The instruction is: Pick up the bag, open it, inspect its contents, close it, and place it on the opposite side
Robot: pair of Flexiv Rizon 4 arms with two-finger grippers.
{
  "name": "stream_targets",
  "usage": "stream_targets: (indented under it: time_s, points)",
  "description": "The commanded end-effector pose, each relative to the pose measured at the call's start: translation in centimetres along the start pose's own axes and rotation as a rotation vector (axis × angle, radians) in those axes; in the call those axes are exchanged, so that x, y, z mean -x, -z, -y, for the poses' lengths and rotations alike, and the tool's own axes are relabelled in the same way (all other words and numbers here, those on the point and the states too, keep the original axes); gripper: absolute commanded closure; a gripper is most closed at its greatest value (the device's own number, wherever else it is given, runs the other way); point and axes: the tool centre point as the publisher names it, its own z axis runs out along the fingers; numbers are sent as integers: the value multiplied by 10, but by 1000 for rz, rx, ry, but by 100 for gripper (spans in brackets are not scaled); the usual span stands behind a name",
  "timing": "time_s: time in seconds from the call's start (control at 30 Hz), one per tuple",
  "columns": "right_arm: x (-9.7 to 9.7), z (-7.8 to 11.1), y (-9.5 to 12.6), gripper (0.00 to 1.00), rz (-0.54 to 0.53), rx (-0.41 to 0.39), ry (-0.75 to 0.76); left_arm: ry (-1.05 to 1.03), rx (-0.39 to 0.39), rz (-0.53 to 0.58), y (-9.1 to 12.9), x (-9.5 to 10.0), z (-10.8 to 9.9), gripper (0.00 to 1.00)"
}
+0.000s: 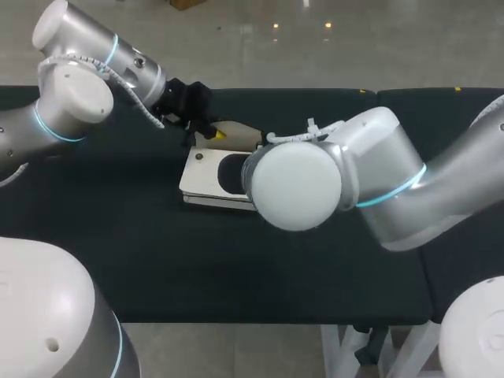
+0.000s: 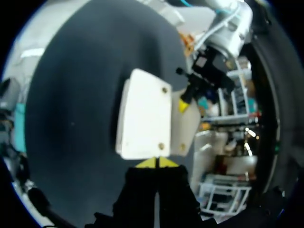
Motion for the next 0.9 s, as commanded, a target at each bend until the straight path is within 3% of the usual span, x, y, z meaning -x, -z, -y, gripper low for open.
stream_targets:
  time_s: [0.03,0.13,0.57,0.67,0.9]
  points:
    - [13,-8,5,100,-118,-8,2,-24,37,16,17,-9,22,100]
    - [17,-8,3,100,-147,-14,4,-43,39,17,29,-6,34,100]
    - [17,-8,3,100,-147,-14,4,-37,35,18,28,-5,33,100]
    - [33,-6,-9,100,-158,16,-27,-50,21,13,33,-3,38,100]
    - [58,-5,-31,100,-173,5,-35,-43,12,8,47,5,48,100]
